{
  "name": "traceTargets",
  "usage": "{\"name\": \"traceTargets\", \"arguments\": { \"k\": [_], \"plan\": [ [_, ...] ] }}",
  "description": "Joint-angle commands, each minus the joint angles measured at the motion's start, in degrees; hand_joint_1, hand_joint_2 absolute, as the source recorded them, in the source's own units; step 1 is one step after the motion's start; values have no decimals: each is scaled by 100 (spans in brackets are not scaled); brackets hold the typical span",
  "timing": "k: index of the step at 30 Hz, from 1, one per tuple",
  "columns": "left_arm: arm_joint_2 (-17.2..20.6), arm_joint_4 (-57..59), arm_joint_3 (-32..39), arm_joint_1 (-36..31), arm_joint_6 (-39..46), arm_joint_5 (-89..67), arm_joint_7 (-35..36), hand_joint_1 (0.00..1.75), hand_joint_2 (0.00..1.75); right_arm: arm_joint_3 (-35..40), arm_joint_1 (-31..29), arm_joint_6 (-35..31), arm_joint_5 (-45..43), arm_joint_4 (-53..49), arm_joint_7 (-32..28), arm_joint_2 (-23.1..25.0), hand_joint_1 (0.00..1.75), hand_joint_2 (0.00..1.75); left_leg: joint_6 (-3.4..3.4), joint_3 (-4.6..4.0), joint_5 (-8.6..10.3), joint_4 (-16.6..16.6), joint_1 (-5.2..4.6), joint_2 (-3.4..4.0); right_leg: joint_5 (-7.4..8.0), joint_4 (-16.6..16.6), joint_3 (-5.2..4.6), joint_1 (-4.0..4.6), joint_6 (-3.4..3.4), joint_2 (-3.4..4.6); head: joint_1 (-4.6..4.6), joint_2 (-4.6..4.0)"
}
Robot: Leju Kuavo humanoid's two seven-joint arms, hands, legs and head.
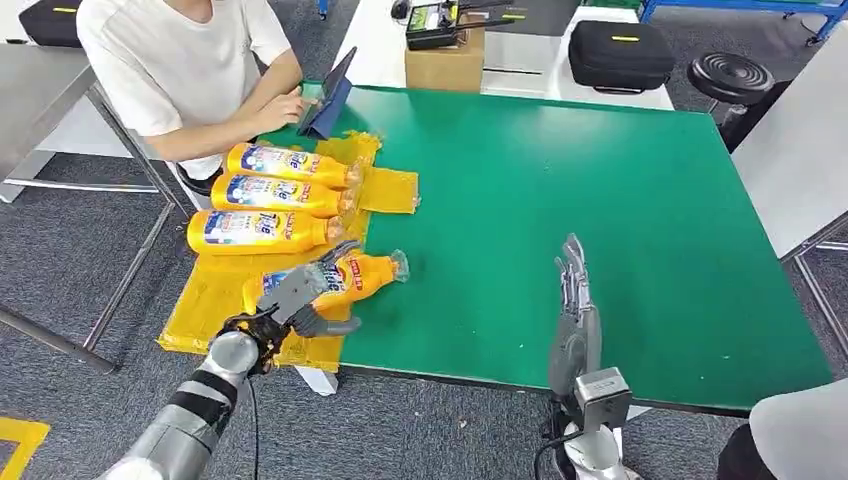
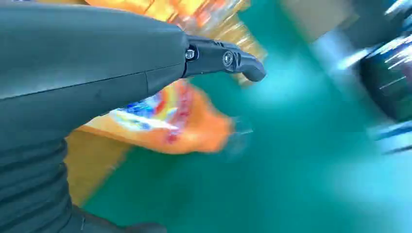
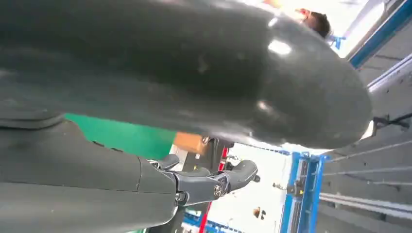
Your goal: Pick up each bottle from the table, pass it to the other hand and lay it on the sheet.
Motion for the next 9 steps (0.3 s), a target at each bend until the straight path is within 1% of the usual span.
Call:
{"name": "traceTargets", "arguments": {
  "k": [1, 2, 3, 4, 5, 6, 7, 8, 9],
  "plan": [
    [-496, -2062, 2, 673, 635, 1767, -289, 0, 175, 332, 21, -829, -173, -265, 13, -123, 0, 0, -6, 11, -16, 9, 3, -7, -20, 9, 15, 5, -11, -13, 2, 0],
    [-524, -2152, -35, 700, 628, 2116, -319, 0, 175, 389, 21, -1076, -124, -334, 13, -140, 0, 0, -5, 3, -12, 7, 4, -7, -13, 6, 8, 5, -8, -7, 0, 0],
    [-539, -2203, -47, 717, 617, 2284, -349, 0, 175, 412, 23, -1193, -129, -390, 13, -145, 0, 175, -4, 0, -9, 4, 3, -3, -8, 4, 3, 4, -6, 0, 0, 0],
    [-549, -2340, -119, 772, 621, 2629, -403, 0, 175, 462, 33, -1513, -144, -453, 13, -155, 0, 175, -7, 11, -18, 8, 4, 5, -16, 8, 13, 6, -10, 3, 0, 0],
    [-564, -2489, -182, 851, 580, 2925, -390, 0, 175, 447, 69, -1641, -239, -521, 13, -143, 0, 175, -6, 6, -13, 5, 4, 6, -11, 5, 7, 5, -9, 2, 0, 0],
    [-567, -2581, -219, 907, 592, 3021, -404, 0, 175, 381, 111, -1620, -371, -570, 13, -98, 0, 175, -5, 0, -10, 5, 3, 5, -9, 4, 1, 4, -7, 1, 0, 0],
    [-585, -2782, -286, 1047, 717, 3102, -441, 0, 175, 89, 248, -1419, -766, -685, 13, 98, 0, 175, -7, 12, -17, 5, 2, 7, -16, 7, 12, 4, -11, 0, -2, 0],
    [-604, -3001, -400, 1237, 854, 3121, -441, 0, 175, -205, 403, -1298, -885, -880, 13, 282, 0, 175, -6, 4, -11, 2, 2, 3, -11, 4, 4, 4, -8, -3, 0, 0],
    [-632, -3196, -525, 1455, 1026, 3100, -440, 0, 175, -415, 574, -1358, -846, -926, 13, 404, 0, 175, -5, 1, -8, 0, 2, -1, -10, 2, 2, 4, -7, -5, -2, -2]
  ]
}}
